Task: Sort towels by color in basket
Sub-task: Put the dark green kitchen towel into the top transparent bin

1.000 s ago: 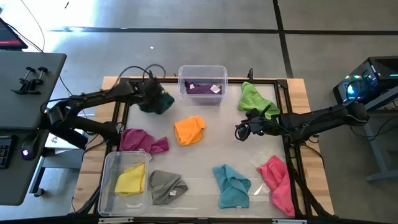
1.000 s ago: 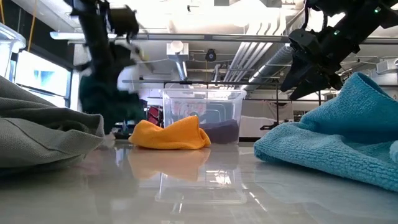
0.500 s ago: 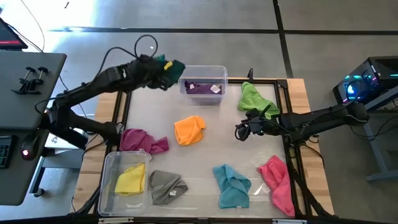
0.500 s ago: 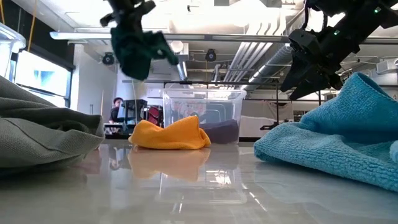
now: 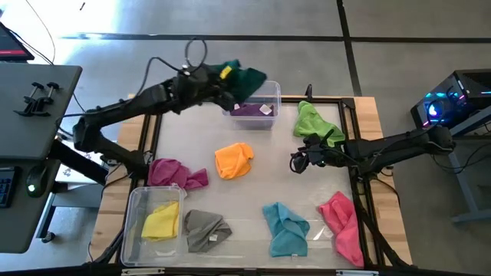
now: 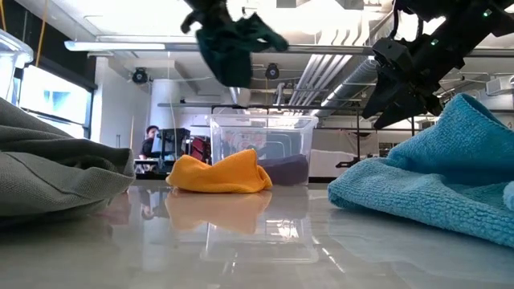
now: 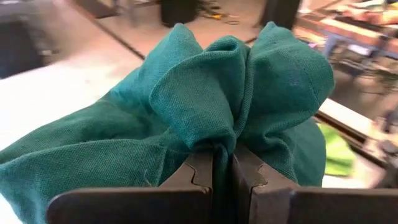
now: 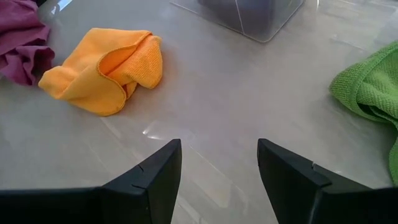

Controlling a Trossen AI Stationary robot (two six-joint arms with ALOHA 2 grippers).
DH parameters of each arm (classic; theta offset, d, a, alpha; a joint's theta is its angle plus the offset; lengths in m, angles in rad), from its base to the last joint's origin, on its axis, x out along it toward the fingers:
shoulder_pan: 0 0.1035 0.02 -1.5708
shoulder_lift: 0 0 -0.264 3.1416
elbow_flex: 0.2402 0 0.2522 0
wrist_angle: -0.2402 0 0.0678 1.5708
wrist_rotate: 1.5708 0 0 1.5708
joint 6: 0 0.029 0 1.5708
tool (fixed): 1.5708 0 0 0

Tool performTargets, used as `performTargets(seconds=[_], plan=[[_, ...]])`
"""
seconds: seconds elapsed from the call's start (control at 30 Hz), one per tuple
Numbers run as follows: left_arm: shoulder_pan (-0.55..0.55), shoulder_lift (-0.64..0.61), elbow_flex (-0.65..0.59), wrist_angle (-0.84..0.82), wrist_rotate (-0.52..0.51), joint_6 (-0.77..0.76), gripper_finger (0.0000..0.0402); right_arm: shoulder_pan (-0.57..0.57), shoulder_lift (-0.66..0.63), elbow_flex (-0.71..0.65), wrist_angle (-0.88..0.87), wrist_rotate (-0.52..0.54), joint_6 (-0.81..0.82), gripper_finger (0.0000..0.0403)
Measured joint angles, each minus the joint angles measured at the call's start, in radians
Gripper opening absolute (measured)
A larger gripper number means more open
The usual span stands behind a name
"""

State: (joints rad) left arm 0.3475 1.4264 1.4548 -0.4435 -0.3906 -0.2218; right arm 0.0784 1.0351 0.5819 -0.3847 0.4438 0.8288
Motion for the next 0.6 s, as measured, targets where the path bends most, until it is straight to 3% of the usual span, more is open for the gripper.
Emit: performTargets(seconds=[0.13,0.6], plan=[[-0.024,0.072,0.000,0.063,0.051,-0.001,0.0005,0.000,0.000,0.000,0.000,0.000,0.000,0.0204],[-0.029,0.236,0.000,0.101,0.070,0.024,0.0008,0.000,0.000,0.000,-0.006,0.000,0.000,0.0204]])
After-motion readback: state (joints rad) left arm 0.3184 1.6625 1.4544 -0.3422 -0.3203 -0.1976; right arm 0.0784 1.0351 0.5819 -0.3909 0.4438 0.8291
